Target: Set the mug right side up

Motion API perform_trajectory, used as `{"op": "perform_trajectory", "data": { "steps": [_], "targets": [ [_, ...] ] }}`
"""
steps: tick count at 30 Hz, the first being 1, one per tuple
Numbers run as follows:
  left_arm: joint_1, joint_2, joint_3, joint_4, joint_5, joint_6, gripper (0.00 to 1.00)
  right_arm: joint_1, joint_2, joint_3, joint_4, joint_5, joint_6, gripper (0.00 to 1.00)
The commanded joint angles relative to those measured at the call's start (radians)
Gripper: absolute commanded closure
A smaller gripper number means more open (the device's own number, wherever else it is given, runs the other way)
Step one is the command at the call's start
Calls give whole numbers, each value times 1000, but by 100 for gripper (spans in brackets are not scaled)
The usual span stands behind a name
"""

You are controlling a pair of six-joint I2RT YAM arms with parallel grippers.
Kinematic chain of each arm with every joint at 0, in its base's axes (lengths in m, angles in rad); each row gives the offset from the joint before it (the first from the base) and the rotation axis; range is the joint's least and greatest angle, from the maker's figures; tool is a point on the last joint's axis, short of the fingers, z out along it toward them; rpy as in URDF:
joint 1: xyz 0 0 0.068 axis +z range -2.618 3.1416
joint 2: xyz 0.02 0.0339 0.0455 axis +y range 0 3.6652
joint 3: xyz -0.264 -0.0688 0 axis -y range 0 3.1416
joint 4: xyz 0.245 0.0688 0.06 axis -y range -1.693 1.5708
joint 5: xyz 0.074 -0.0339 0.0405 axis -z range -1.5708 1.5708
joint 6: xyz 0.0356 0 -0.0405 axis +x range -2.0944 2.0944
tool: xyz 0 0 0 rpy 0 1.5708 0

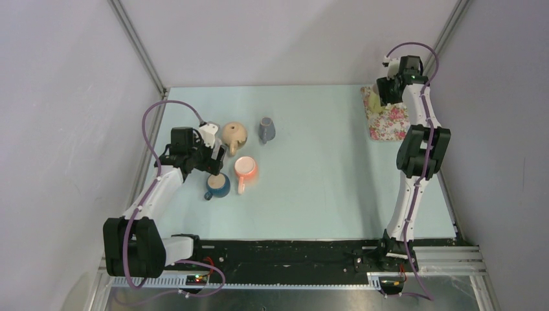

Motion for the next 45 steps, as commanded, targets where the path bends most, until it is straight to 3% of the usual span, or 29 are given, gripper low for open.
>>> {"op": "perform_trajectory", "data": {
  "steps": [1,13,17,19,21,24,33,45],
  "targets": [
    [10,-23,-11,28,2,9,0,-3,12,8,86,-10,-56,37],
    [8,-3,-8,28,4,11,0,1,74,41,101,-46,-74,43],
    [9,-3,-9,28,4,14,0,1,96,66,91,-62,-60,49],
    [8,-4,-8,29,4,13,0,1,96,65,105,-55,-45,62],
    [8,-3,-9,28,3,14,0,1,91,61,131,-27,-20,87],
    [8,-5,-8,28,4,13,0,0,83,53,184,23,15,99],
    [9,0,-8,28,1,14,0,-33,107,97,275,201,128,100],
    [7,17,-4,28,-8,11,0,-107,189,174,244,140,228,100]
  ]
}}
